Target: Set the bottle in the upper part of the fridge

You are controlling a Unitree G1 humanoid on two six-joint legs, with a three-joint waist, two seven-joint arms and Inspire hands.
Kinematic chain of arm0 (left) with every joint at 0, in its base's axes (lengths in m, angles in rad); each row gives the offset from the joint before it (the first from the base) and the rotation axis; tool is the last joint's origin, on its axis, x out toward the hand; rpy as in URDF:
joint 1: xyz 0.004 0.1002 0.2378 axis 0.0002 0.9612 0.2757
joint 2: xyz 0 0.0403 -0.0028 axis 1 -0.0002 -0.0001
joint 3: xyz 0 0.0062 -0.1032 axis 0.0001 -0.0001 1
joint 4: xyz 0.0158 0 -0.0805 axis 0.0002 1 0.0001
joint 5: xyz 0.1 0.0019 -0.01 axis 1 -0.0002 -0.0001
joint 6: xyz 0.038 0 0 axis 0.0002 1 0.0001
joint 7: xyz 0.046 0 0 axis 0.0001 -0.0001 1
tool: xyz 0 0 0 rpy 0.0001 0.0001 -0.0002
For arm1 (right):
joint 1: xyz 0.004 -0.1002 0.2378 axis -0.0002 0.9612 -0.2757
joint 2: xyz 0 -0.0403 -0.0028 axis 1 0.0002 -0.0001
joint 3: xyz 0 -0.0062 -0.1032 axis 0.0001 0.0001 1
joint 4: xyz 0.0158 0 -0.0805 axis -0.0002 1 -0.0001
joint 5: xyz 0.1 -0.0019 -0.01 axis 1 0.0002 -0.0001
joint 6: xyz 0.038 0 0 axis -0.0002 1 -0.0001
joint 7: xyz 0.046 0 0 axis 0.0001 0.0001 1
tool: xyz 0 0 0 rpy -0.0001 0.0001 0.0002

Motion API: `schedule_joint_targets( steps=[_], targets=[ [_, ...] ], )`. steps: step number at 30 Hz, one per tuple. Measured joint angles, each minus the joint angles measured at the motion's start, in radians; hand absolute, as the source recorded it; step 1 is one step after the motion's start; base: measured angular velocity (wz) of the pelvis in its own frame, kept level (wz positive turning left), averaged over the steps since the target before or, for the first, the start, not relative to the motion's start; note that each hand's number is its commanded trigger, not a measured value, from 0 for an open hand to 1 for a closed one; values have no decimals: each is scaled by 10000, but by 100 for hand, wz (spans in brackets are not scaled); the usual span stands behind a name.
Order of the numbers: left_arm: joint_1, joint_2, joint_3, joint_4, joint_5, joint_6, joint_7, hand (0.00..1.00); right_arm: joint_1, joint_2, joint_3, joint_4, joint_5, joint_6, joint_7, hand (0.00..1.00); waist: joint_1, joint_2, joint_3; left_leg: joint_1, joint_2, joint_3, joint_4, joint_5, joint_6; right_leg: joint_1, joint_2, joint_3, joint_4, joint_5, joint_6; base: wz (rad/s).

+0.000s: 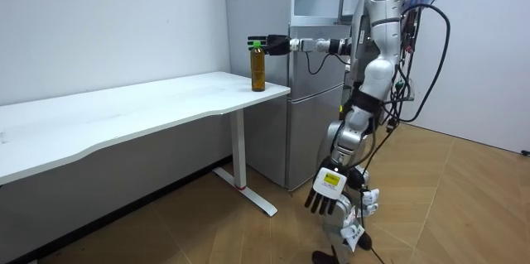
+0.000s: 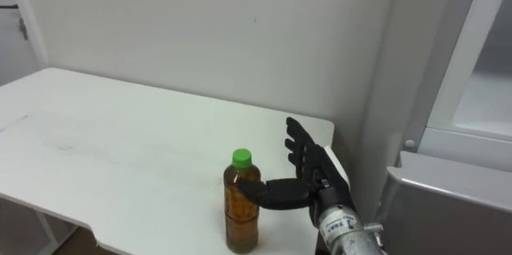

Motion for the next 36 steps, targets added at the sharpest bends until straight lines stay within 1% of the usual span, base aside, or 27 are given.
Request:
schedule_joint_targets(
  steps=[3, 9, 13, 15, 17, 21, 24, 30, 32, 34, 36],
  targets=[
    [68, 22, 0, -1, 93, 1, -8, 0, 0, 0, 117, 0, 11, 0, 58, 0, -1, -32, -21, 13, -3, -1, 25, 3, 2, 4, -5, -9, -1, 0, 0, 0],
    [73, 57, 2, -70, 94, 3, -184, 0, 2, -28, 351, 64, -12, -2, 332, 0, -29, -32, -21, 17, -5, -1, 46, 4, 5, 20, -12, 19, -8, 0, 0, 0],
    [78, 61, 9, -134, 82, 27, -221, 0, 12, -44, 568, 546, -168, 20, 754, 0, -70, -29, -18, 19, -6, -23, 87, 4, 5, 92, -35, -126, -17, 0, 1, 5],
    [41, 42, 25, -221, 66, 57, -224, 0, 35, -36, 718, 855, -533, 140, 941, 0, -58, -27, -17, 5, -12, -43, 24, 5, 7, 92, -52, -150, -16, -1, 4, 4],
    [-5, 28, 21, -219, 62, 82, -185, 0, 74, -35, 722, 1037, -629, 142, 1038, 0, -41, -32, -19, -25, -36, -159, 11, 10, 14, 90, -54, -187, -15, -2, 6, 9],
    [-41, -13, 4, -254, -51, 81, -56, 0, 73, 62, 738, 1594, -625, 138, 1047, 0, 12, -64, -40, -20, -77, -178, 4, 43, 31, 107, -72, -204, -14, -11, 21, 5],
    [-37, -15, -1, -261, -95, 75, -49, 0, 73, 84, 738, 1985, -476, 139, 972, 0, 23, -79, -42, 6, -128, -213, 0, 62, 59, 182, -134, -365, -11, -24, 50, 8],
    [-41, -26, -4, -280, -145, 75, -45, 0, 70, 91, 699, 2213, -467, 138, 792, 0, 5, -70, -27, 6, -174, -278, -24, 78, 88, 250, -180, -553, -21, -6, 100, 9],
    [-15, -30, -23, -279, -155, 71, -42, 0, 70, 93, 698, 2412, -442, 139, 712, 0, 29, -48, -12, 7, -176, -279, -26, 80, 92, 261, -184, -586, -22, -4, 102, 6],
    [76, -29, -100, -279, -155, 72, -33, 0, 70, 95, 692, 2473, -376, 139, 592, 0, 31, 10, 26, -13, -180, -280, -27, 82, 95, 252, -189, -618, -25, -5, 104, 0],
    [184, -22, -167, -279, -144, 72, -29, 0, 70, 94, 690, 2504, -237, 139, 509, 0, -1, 30, 38, -50, -179, -292, -25, 82, 95, 238, -189, -662, -31, -8, 110, 4]
  ],
)
